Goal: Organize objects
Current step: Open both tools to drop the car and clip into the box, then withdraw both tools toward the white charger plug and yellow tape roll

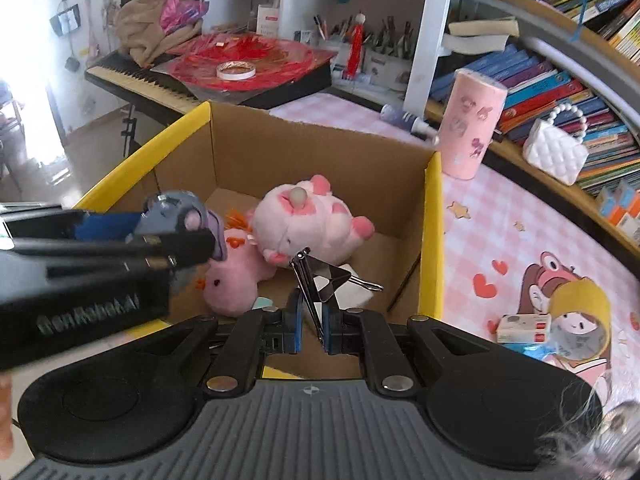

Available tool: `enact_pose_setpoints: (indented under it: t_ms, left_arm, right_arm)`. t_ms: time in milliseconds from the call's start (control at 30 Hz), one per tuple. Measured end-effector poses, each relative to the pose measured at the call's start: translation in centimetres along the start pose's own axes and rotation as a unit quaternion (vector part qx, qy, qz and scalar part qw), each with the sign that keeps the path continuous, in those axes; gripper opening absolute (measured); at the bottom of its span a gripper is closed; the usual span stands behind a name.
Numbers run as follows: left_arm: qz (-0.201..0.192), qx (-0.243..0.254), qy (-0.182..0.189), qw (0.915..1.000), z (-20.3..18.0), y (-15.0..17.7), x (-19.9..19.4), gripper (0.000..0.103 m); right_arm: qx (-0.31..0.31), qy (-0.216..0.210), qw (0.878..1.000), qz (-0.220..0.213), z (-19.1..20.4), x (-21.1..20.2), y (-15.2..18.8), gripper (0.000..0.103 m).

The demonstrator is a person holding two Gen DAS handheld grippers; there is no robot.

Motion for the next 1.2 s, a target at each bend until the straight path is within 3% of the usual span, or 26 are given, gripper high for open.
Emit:
enact_pose_setpoints:
  t_ms: [133, 267, 400, 467, 500, 600, 933, 1000, 1200]
  left_arm:
    - [0.007, 0.000, -0.004, 1.0000, 0.1, 0.0, 0.5, 0.041]
    - [0.013, 0.002, -0.002, 0.9999, -0.1, 0.1, 0.9, 0.041]
    - [0.000, -0.012, 0.009, 0.9999, 0.0, 0.0, 0.2, 0.043]
    - [-0.014, -0.016, 0.013, 0.9997, 0.0, -0.2, -0.7, 0.056]
    - [-0.024, -0.018, 0.018, 0.9994, 0.1, -0.3, -1.2, 0.059]
    - [-0.053, -0.010, 0.023, 0.9983, 0.0, -0.3, -3.3, 0.065]
    - [-0.095, 0.007, 0.023, 0.9952, -0.3, 2.0, -9.4, 0.084]
    - [-0.094, 0.011, 0.024, 0.9952, -0.6, 3.0, -10.2, 0.084]
    - [-0.067, 0.027, 0.026, 0.9970, -1.6, 6.4, -11.0, 0.086]
  right_arm:
    - [0.004, -0.018, 1.000, 0.005, -0.5, 0.2, -0.2, 0.009]
    - [0.052, -0.050, 0.997, 0.017, -1.7, 0.4, -0.3, 0.010]
    - [0.049, -0.035, 0.998, 0.003, -1.5, -0.5, 0.1, 0.015]
    - [0.048, -0.031, 0.998, -0.008, -1.3, -1.3, 0.3, 0.023]
    - [0.050, -0.028, 0.998, -0.015, -1.3, -1.9, 0.4, 0.033]
    - [0.047, -0.024, 0.998, -0.045, -0.9, -4.0, 0.8, 0.035]
    - [0.038, 0.042, 0.990, -0.132, 0.2, -11.3, 5.4, 0.042]
    - [0.050, 0.065, 0.987, -0.142, 0.2, -12.3, 6.9, 0.048]
    - [0.089, 0.120, 0.979, -0.138, 0.1, -14.2, 11.6, 0.051]
Point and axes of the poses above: each gripper's, at about its wrist camera, not at the fingertips, and x roughly the way its jaws point, z to its left, y to its underside, the point moved 1 cm from there along x, roughly the way its jaws point, and after that the axes turned 9 degrees about -y, right-handed, at the moved point
